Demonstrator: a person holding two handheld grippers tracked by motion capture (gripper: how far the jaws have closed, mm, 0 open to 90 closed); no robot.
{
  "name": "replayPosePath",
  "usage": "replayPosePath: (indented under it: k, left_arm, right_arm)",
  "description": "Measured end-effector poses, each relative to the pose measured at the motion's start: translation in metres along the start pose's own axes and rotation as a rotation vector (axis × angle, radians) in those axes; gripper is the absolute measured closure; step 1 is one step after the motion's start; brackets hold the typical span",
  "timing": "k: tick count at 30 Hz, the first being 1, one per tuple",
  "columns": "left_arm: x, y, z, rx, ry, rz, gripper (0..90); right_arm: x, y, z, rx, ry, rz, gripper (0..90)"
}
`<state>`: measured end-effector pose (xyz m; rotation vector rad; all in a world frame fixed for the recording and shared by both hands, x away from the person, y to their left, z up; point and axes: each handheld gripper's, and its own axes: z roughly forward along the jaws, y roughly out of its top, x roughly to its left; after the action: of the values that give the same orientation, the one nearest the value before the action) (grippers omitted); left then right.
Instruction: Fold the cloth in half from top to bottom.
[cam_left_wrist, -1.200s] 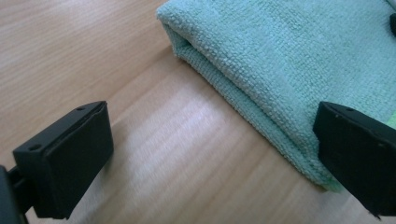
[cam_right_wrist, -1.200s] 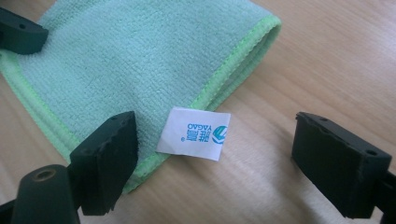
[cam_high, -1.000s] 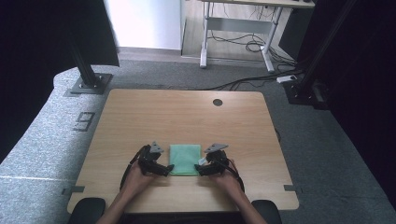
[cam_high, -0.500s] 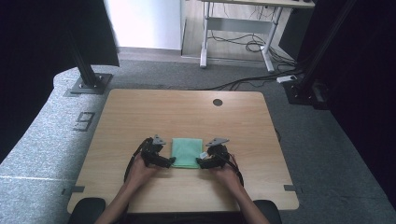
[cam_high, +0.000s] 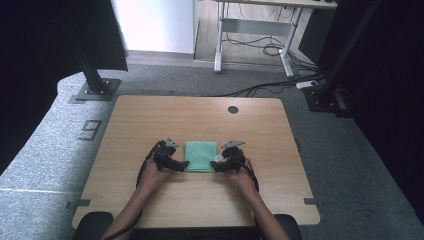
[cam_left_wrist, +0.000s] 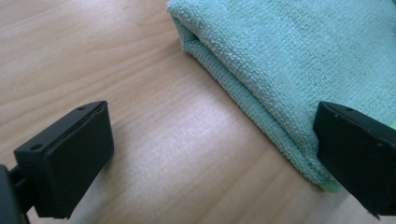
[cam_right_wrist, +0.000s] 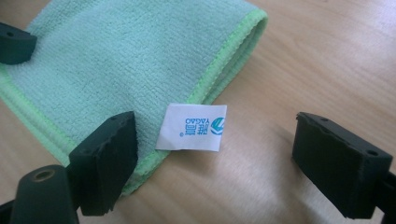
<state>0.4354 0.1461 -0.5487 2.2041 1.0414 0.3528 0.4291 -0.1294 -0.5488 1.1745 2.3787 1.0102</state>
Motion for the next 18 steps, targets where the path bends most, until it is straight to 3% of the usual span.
replayPosePath:
  k: [18]
  left_arm:
    - [0.010,0.013,0.011,-0.002,0.015,-0.021,0.6]
  right_arm:
    - [-0.014,0.007,0.010,-0.032,-0.017,0.016,12.5]
